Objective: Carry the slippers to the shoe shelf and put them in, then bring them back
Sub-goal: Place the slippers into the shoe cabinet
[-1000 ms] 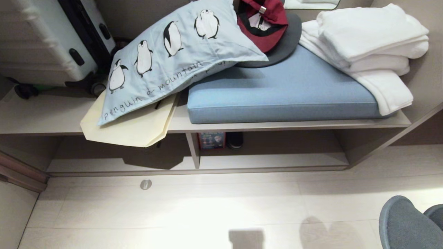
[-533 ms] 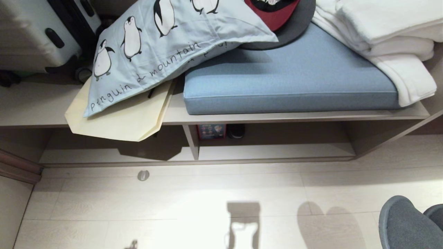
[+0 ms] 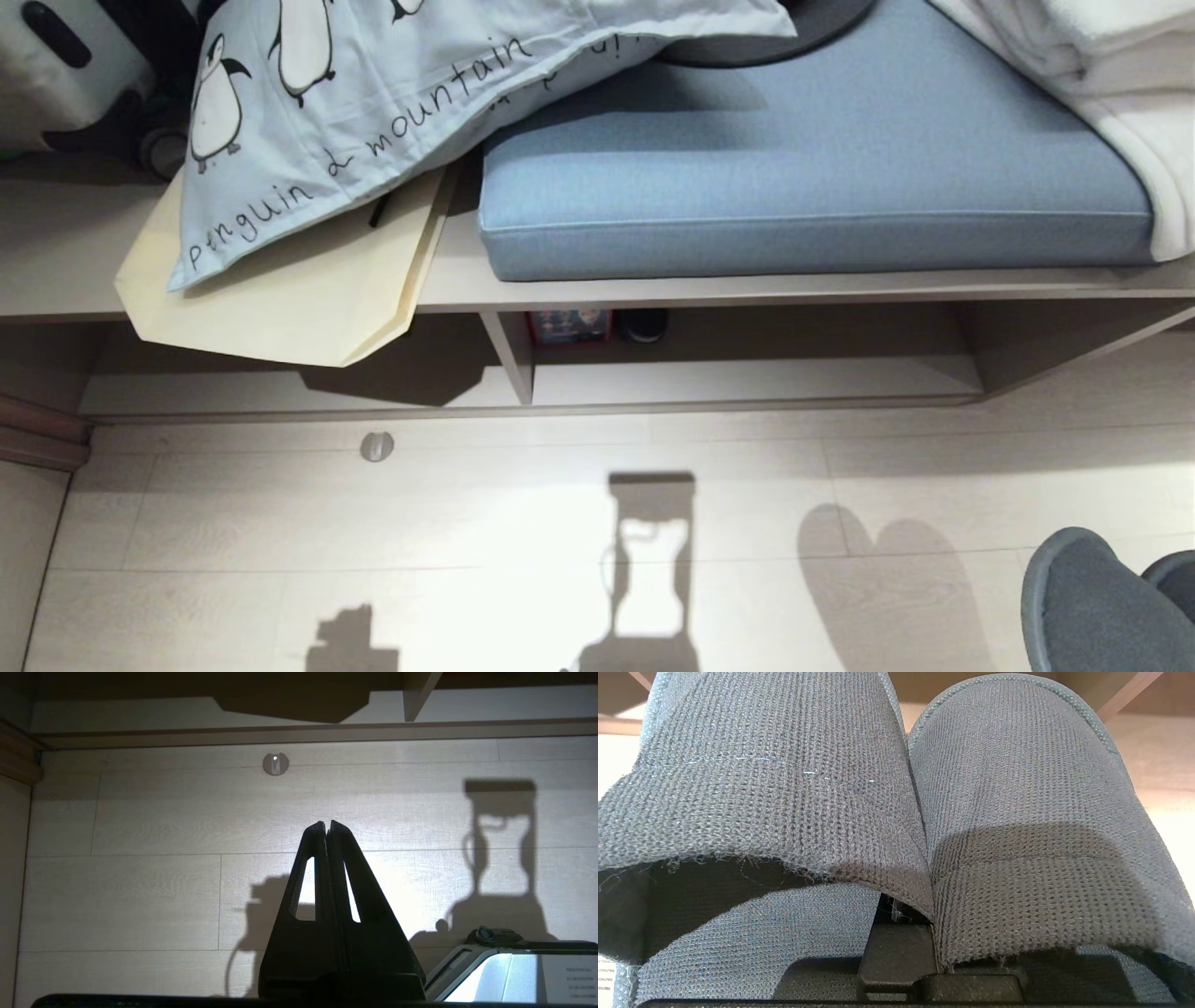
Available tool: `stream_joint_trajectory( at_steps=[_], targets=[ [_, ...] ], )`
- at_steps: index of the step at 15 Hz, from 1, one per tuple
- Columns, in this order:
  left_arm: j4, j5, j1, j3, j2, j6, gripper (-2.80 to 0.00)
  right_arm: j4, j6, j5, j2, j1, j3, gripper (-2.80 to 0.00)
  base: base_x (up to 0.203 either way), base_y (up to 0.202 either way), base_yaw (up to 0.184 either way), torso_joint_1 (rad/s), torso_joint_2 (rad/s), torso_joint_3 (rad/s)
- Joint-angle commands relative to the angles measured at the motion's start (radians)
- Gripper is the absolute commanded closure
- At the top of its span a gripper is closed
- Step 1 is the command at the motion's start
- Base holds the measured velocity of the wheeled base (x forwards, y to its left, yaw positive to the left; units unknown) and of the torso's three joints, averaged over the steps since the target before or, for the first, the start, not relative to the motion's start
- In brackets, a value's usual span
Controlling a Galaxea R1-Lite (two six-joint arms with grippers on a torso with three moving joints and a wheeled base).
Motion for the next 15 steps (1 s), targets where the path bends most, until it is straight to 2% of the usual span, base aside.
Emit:
stream_joint_trajectory(
  at_steps=[1, 15],
  targets=[
    [0.0, 0.0, 0.0, 0.0, 0.002, -0.001, 0.0, 0.0, 0.0, 0.001, 0.001, 0.0, 0.002, 0.0, 0.0, 0.0, 0.0, -0.001, 0.0, -0.202],
    [0.0, 0.0, 0.0, 0.0, 0.0, -0.001, 0.0, 0.0, 0.0, 0.001, 0.001, 0.0, 0.002, 0.0, 0.0, 0.0, 0.0, 0.003, 0.0, -0.196]
  ],
)
